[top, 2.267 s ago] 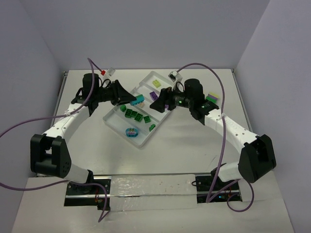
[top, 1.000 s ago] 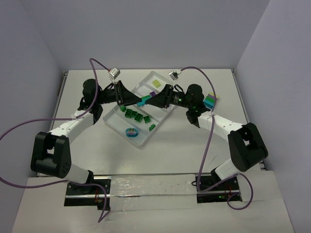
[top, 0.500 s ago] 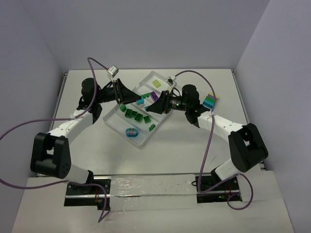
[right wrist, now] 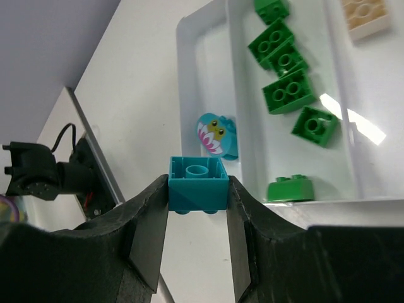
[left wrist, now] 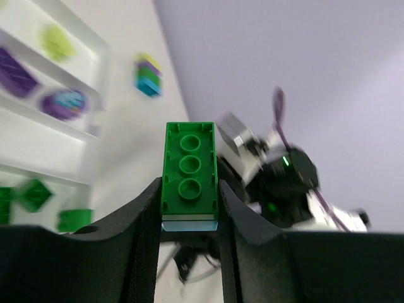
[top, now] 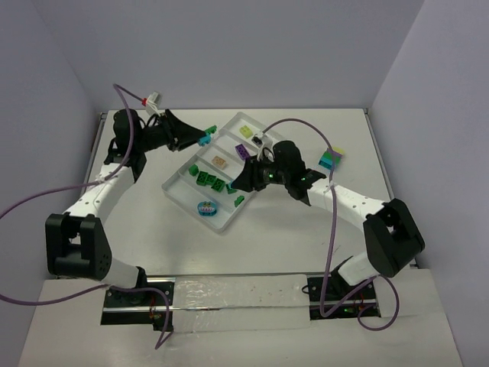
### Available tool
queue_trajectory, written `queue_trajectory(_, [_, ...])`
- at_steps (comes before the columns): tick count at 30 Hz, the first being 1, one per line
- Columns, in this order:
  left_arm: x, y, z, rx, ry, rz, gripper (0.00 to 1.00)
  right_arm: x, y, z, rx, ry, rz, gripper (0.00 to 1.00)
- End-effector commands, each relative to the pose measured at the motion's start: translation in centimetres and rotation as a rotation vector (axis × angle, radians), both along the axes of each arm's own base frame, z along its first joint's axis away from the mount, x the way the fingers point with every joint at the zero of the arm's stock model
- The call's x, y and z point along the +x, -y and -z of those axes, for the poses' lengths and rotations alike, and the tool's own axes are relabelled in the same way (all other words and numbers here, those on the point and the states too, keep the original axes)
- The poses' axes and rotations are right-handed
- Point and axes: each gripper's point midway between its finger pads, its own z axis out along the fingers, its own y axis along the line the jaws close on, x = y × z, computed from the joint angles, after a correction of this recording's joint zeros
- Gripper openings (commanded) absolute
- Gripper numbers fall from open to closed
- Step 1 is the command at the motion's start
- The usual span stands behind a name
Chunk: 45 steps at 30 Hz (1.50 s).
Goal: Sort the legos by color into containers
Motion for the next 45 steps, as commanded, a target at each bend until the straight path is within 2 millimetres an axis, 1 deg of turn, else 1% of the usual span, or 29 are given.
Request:
queue_trajectory(1, [2.3,-4.7,-0.7,0.156,-0.015,-0.284,0.0,-0.2,-3.6,-1.0,-0.015,0.054,-0.026,0.0])
queue_trajectory(3, [2.1,-6.2,-0.4,0.192,-0.053,-0.36,0.0,-0.3,-5.0,-0.7,-0.009,0.038,-0.04,0.0])
queue_trajectory(5, [2.4,-7.4,-0.4,0.228,-0.062,-0.441,0.0,-0.2,-6.2,-0.2,-0.018,0.025,-0.057,0.0])
queue_trajectory(6, [2.4,-7.8,-0.5,0.238,-0.062,-0.461,0.0,-0.3,-6.8,0.1,-0.028,0.022,-0.066,0.0])
queue_trajectory(7, [2.2,-8.6,-0.5,0.261,-0.073,-0.508,0.0,0.0,-7.6,0.4,-0.044,0.024,-0.072,0.0])
queue_trajectory(9, [1.6,-9.5,-1.1,0.276,-0.067,-0.555,0.0,0.2,-9.2,0.9,-0.073,0.023,-0.086,0.0])
queue_trajectory(10, [1.4,-9.8,-1.4,0.279,-0.062,-0.57,0.0,0.3,-9.9,1.1,-0.081,0.02,-0.093,0.0])
queue_trajectory(11, [1.3,-10.0,-1.5,0.283,-0.061,-0.583,0.0,0.5,-10.3,1.9,-0.093,0.006,-0.092,0.0])
queue_trajectory(12, [1.0,-10.2,-1.7,0.284,-0.057,-0.592,0.0,0.7,-11.0,2.2,-0.095,-0.001,-0.096,0.01])
queue_trajectory(13, [0.8,-10.4,-1.9,0.284,-0.053,-0.602,0.0,0.8,-11.6,2.3,-0.096,-0.006,-0.098,0.02])
queue_trajectory(14, [0.8,-10.6,-2.2,0.284,-0.048,-0.616,0.0,1.1,-11.9,1.7,-0.087,0.001,-0.097,0.03])
queue_trajectory(16, [0.3,-11.0,-2.4,0.291,-0.043,-0.634,0.0,1.6,-13.0,3.0,-0.107,-0.017,-0.096,0.06])
queue_trajectory(17, [0.3,-11.1,-2.6,0.293,-0.041,-0.639,0.0,1.8,-13.3,3.1,-0.11,-0.017,-0.095,0.06])
queue_trajectory(20, [-0.1,-11.4,-2.8,0.3,-0.035,-0.648,0.0,2.4,-14.9,4.2,-0.133,-0.034,-0.106,0.13])
queue_trajectory(22, [-0.2,-11.5,-2.9,0.303,-0.033,-0.65,0.0,2.3,-15.7,4.4,-0.14,-0.037,-0.119,0.23])
queue_trajectory(23, [-0.3,-11.5,-3.0,0.304,-0.031,-0.652,0.0,2.4,-16.0,4.6,-0.145,-0.04,-0.122,0.3])
queue_trajectory(24, [-0.3,-11.6,-3.0,0.305,-0.029,-0.653,0.0,2.5,-16.4,4.8,-0.15,-0.043,-0.125,0.38])
queue_trajectory(27, [-0.5,-11.7,-3.1,0.31,-0.029,-0.656,0.0,2.6,-17.2,5.1,-0.161,-0.05,-0.129,0.67])
queue_trajectory(28, [-0.6,-11.8,-3.2,0.312,-0.025,-0.659,0.0,2.6,-17.2,5.0,-0.163,-0.049,-0.125,0.74])
queue_trajectory(29, [-0.7,-11.9,-3.1,0.315,-0.025,-0.661,0.0,2.6,-17.2,4.9,-0.162,-0.048,-0.124,0.78])
queue_trajectory(31, [-0.7,-12.0,-3.2,0.319,-0.024,-0.665,0.0,2.7,-16.9,4.0,-0.156,-0.029,-0.114,0.83])
queue_trajectory(32, [-0.7,-12.1,-3.1,0.322,-0.026,-0.666,0.0,2.7,-16.7,3.5,-0.154,-0.018,-0.108,0.84])
queue_trajectory(35, [-0.5,-11.9,-2.7,0.327,-0.028,-0.653,0.0,2.6,-15.6,1.4,-0.143,0.023,-0.083,0.84])
queue_trajectory(36, [-0.5,-11.6,-2.6,0.327,-0.028,-0.628,0.0,2.6,-14.8,1.5,-0.153,0.029,-0.075,0.82])
queue_trajectory(37, [-0.5,-11.3,-2.5,0.329,-0.029,-0.61,0.0,2.7,-13.8,-0.4,-0.129,0.057,-0.059,0.8])
queue_trajectory(38, [-0.4,-10.9,-2.3,0.333,-0.025,-0.576,0.0,2.4,-12.8,-1.5,-0.111,0.079,-0.051,0.78])
queue_trajectory(40, [-0.4,-10.0,-2.1,0.334,-0.011,-0.513,0.0,2.8,-10.7,-2.5,-0.085,0.096,-0.022,0.76])
queue_trajectory(42, [-0.2,-8.8,-1.2,0.338,-0.014,-0.418,0.0,3.0,-8.1,-3.9,-0.051,0.12,0.017,0.71])
queue_trajectory(45, [-0.3,-7.1,0.1,0.321,-0.029,-0.292,0.0,2.7,-5.9,-5.2,-0.019,0.14,0.037,0.68])
